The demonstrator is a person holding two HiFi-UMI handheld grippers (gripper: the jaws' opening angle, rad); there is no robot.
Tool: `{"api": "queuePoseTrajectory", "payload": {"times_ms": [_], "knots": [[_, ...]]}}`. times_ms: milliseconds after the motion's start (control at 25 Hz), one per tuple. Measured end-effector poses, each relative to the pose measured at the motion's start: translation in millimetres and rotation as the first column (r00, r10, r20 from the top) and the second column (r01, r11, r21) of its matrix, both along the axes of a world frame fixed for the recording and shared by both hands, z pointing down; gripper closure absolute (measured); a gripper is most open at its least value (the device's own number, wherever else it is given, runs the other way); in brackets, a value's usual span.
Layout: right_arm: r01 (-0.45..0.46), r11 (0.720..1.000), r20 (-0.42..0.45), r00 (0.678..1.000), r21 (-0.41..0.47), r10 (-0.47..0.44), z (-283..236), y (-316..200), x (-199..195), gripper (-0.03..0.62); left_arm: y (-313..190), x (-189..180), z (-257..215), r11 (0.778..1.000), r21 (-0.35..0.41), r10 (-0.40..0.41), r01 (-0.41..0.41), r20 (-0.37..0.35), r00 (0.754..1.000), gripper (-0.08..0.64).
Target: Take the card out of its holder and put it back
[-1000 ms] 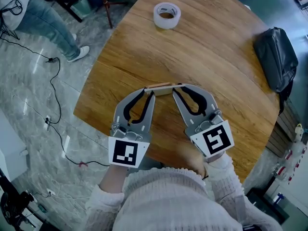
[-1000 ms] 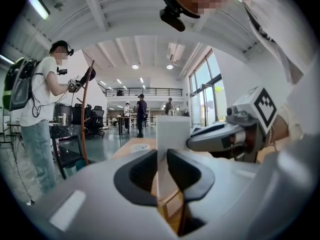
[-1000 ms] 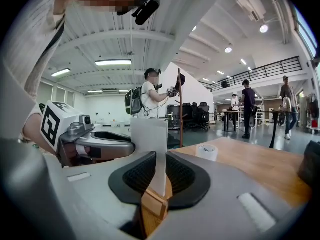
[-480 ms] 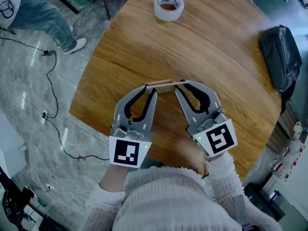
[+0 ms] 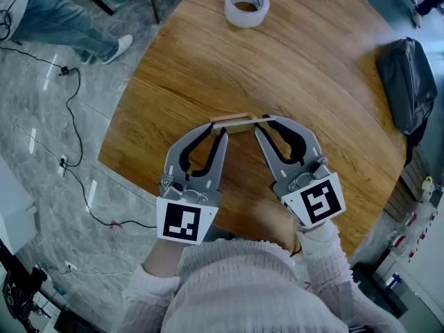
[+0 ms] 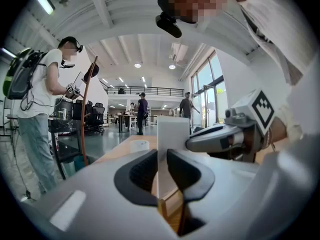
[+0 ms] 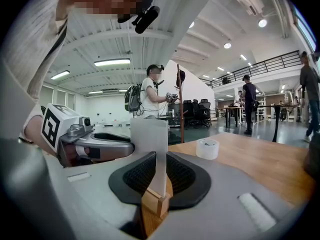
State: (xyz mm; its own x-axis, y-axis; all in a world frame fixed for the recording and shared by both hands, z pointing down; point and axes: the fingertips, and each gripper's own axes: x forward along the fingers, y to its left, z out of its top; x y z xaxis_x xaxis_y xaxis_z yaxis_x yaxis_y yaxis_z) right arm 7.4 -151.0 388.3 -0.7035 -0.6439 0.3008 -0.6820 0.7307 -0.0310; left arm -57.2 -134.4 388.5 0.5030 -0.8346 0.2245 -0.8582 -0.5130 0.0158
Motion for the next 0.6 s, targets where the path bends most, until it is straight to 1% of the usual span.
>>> {"api": "queuePoseTrajectory", "payload": {"times_ms": [160,280,600], "knots": [[0.005,1.000,-0.003,1.000,0.002,-0.005,3.5,0.9,0.1,0.541,1.7,1.1,4.3,1.000,0.004,0.014,-0.014,0.019,1.000,0.511],[0.014,0.999,0.009,1.000,0.035,-0.015,0.0,-0.3,-2.7,0.541,3.0,1.3,6.9,1.000,0.007,0.027,-0.027,0.040,0.999,0.511],[0.028,0.999,0.002,1.000,0.028,-0.028,5.8,2.8,-4.3,0.541,5.1,0.1,11.2,0.999,0.006,0.033,-0.033,0.039,0.999,0.509]]}}
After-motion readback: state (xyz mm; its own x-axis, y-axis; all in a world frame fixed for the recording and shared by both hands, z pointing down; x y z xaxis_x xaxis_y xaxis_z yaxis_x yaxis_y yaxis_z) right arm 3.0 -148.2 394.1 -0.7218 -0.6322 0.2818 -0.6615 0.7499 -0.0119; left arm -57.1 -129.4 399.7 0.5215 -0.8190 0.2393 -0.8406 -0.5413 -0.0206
